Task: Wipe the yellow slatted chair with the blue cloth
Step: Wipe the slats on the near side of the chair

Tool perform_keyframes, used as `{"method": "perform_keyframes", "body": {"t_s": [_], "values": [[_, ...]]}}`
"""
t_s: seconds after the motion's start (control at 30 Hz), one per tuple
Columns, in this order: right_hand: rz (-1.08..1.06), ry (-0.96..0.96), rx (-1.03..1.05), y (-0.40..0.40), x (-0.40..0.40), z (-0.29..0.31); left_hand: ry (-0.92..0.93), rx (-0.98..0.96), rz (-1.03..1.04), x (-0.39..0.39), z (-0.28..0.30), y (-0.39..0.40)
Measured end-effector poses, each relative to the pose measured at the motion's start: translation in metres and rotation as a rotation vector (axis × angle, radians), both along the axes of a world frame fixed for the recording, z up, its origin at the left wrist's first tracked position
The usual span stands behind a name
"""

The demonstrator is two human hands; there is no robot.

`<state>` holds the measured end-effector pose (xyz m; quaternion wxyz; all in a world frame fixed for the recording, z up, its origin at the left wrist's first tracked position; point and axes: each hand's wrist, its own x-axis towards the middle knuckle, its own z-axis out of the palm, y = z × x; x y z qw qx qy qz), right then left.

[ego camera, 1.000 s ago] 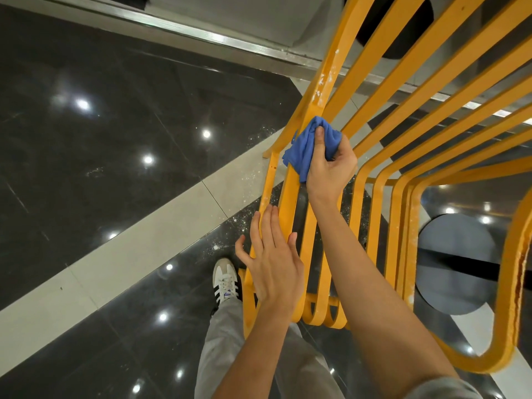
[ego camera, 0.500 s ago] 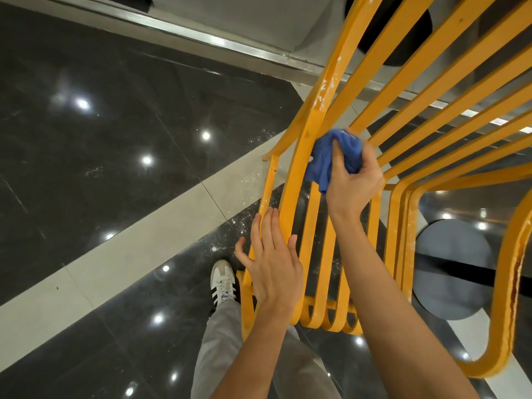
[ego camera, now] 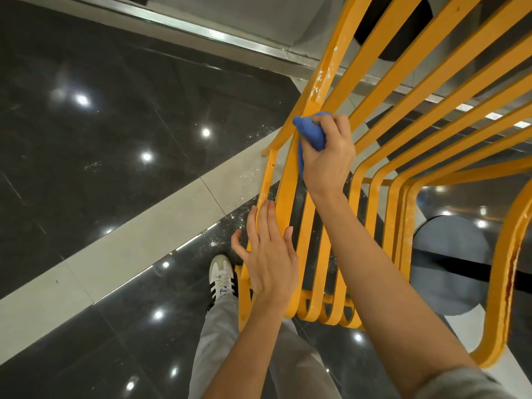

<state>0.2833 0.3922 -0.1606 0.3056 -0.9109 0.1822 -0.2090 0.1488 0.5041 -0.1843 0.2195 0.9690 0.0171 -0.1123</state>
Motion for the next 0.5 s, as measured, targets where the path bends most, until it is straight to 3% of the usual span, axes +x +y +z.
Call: {"method": "perform_keyframes", "body": {"t_s": [0.2, 0.33, 0.5], "values": [[0.071, 0.022, 0.021, 0.001, -0.021, -0.004, 0.017, 0.017, 0.002, -0.002, -0.002, 0.000], [-0.028, -0.040, 0.053, 0.005, 0.003, 0.001, 0.005, 0.015, 0.002, 0.000, -0.002, 0.000], [0.092, 0.010, -0.011, -0.004, -0.008, -0.002, -0.001, 0.020, 0.001, -0.002, -0.002, 0.000]]}}
